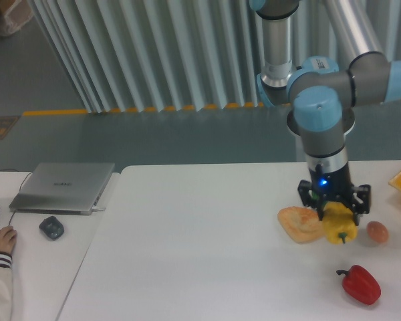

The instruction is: Place the yellow pepper in a basket

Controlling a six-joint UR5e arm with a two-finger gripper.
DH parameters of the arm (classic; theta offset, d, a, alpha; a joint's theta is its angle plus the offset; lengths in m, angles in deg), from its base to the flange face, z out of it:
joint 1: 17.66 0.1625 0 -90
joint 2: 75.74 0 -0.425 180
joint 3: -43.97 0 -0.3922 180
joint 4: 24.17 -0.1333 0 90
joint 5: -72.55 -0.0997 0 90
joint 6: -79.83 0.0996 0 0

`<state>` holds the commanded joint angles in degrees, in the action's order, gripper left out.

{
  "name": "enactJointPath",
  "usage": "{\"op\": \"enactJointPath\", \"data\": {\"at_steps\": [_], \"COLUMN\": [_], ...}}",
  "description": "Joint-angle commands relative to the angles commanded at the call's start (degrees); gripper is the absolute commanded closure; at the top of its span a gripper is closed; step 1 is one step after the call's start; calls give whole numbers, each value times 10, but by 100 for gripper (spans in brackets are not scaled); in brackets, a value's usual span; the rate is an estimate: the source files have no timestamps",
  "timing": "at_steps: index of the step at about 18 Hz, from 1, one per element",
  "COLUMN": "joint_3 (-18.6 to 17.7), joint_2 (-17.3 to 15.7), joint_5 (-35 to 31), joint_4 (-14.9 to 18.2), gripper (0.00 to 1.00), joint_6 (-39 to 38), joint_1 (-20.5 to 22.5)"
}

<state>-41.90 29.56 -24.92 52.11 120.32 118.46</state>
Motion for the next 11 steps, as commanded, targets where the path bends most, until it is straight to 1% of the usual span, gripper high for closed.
{"op": "enactJointPath", "data": {"at_steps": [1,4,6,10,11], "joint_3": [-5,-12,-13,-19,-19], "joint_2": [-14,-26,-36,-39,-39], "joint_5": [2,10,11,11,11], "joint_4": [4,5,6,6,6], "gripper": [39,39,39,39,39], "joint_6": [27,92,159,268,315], "joint_1": [16,44,66,113,132]}}
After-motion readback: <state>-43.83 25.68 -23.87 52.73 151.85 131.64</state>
